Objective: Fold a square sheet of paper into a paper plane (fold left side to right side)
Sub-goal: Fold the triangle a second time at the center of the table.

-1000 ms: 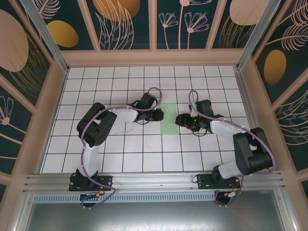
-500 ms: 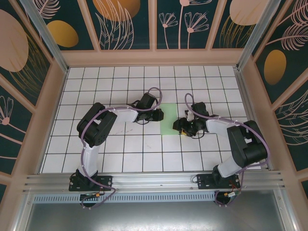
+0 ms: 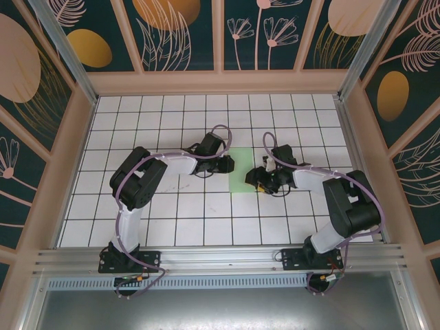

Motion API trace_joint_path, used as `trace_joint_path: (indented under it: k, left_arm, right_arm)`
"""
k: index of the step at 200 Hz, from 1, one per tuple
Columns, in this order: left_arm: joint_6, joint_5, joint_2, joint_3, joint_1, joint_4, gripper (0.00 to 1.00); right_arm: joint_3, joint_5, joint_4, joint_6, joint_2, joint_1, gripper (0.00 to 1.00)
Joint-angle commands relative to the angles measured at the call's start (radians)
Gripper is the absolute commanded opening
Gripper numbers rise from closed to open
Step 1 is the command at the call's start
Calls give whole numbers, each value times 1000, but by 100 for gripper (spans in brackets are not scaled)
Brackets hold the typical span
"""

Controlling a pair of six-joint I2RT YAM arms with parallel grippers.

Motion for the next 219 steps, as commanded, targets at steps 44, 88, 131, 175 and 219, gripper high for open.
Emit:
trace_joint_path:
  k: [44, 88, 131, 175, 219]
  left_arm:
    - [59, -85, -201, -104, -9, 60, 44]
    - [86, -89, -432, -329, -17, 232, 50]
    - [159, -165, -559, -425, -137, 214, 57]
    - [218, -307, -511, -346, -292, 102, 62]
    - [253, -420, -375, -225, -363, 19, 66]
  right_arm:
    - [39, -72, 108, 56, 48, -23, 56]
    - [99, -109, 118, 55, 93, -41, 56]
    - [184, -137, 98, 42, 144, -61, 56]
    - [263, -146, 78, 33, 198, -67, 56]
    - [303, -145, 59, 26, 226, -67, 56]
